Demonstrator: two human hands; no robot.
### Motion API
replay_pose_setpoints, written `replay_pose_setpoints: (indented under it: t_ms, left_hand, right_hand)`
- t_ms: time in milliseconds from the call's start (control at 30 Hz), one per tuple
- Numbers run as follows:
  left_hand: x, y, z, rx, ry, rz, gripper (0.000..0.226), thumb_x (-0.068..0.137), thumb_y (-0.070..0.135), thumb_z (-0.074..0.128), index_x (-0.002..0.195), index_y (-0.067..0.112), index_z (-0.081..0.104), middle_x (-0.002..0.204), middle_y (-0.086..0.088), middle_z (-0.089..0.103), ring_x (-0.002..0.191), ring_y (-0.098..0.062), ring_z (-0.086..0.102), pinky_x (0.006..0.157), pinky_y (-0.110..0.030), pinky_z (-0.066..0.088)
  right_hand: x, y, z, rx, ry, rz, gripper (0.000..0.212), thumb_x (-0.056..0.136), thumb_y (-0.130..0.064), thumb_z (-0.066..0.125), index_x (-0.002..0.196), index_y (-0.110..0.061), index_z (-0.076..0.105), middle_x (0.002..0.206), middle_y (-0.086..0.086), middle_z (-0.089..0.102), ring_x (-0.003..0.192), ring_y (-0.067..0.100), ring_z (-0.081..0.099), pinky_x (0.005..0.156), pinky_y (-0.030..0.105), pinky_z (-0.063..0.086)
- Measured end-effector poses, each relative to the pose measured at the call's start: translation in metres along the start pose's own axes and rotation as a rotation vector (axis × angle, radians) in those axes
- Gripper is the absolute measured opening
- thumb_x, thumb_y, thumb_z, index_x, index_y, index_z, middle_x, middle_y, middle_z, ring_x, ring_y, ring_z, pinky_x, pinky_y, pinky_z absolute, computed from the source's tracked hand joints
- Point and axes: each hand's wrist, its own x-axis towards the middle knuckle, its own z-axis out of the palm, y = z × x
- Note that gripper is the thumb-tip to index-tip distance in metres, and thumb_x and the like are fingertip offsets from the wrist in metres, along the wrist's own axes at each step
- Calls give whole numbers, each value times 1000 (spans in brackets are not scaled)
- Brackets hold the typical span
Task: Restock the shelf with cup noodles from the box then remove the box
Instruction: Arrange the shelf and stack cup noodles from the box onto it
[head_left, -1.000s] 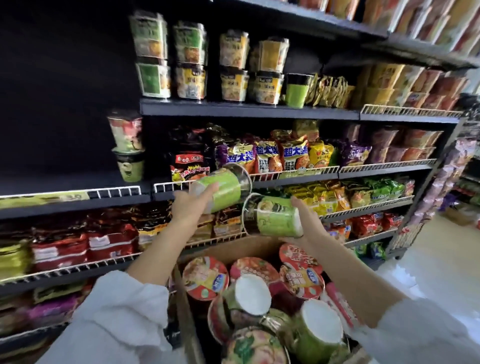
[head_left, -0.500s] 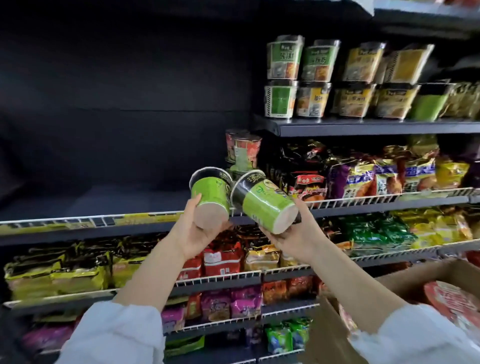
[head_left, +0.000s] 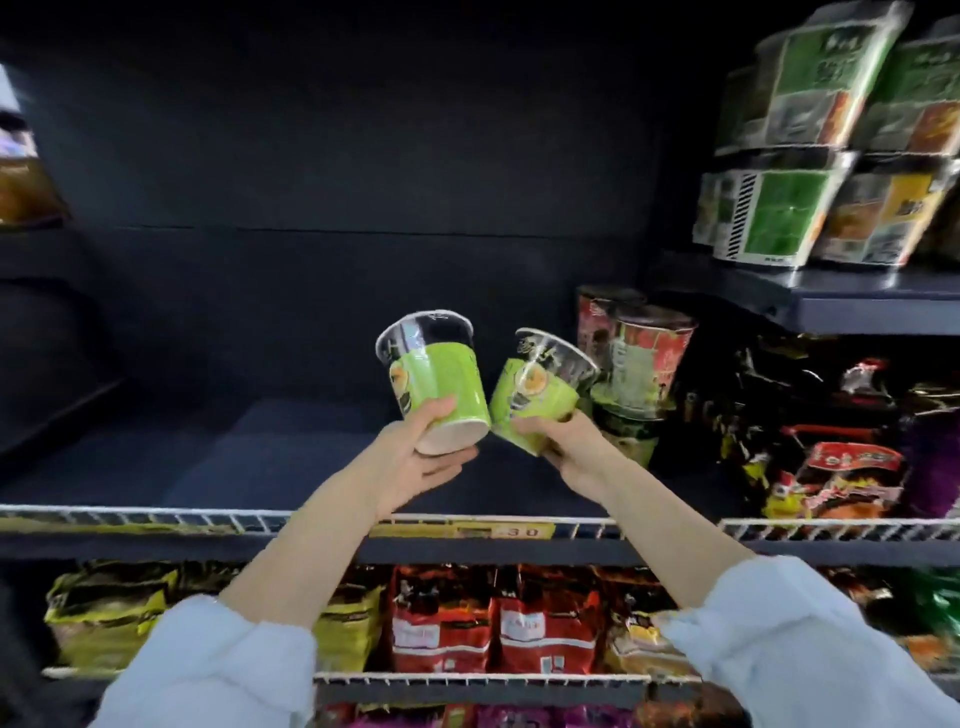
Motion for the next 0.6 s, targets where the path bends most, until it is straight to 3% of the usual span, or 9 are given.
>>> replay_pose_setpoints:
  t_ms: [100, 333, 500, 600]
  left_hand:
    - [32, 11, -10, 69, 62, 10, 24, 86, 34, 61, 103, 17, 58, 107, -12, 69, 101, -25, 66, 86, -30, 49]
    - [87, 24, -24, 145, 96, 20, 37, 83, 41, 63, 115, 23, 55, 111, -4, 65, 105, -17, 60, 87, -28, 47]
    - [118, 23, -30, 263, 79, 83, 46, 82, 36, 68, 124, 20, 55, 119, 3, 64, 112, -12, 56, 98, -27, 44]
    - [133, 22, -23, 309, 49, 84, 43, 82, 31, 69, 122, 21, 56, 118, 6, 64, 113, -11, 56, 103, -32, 39]
  right_hand:
    - [54, 7, 4, -186, 173, -89, 86, 55, -7, 89, 126, -8, 41, 121, 6, 59, 110, 20, 57, 96, 37, 48]
    - [127, 24, 0, -470, 337, -131, 109, 56, -9, 89, 143, -7, 23, 141, 11, 43, 129, 27, 43, 108, 37, 36]
    - [149, 39, -7, -561, 325, -73, 105, 58, -10, 88, 142, -9, 26, 139, 11, 45, 127, 28, 45, 104, 34, 39]
    - [151, 38, -14, -651, 281, -21, 87, 67, -6, 83, 139, -5, 34, 137, 14, 49, 126, 29, 47, 101, 33, 40]
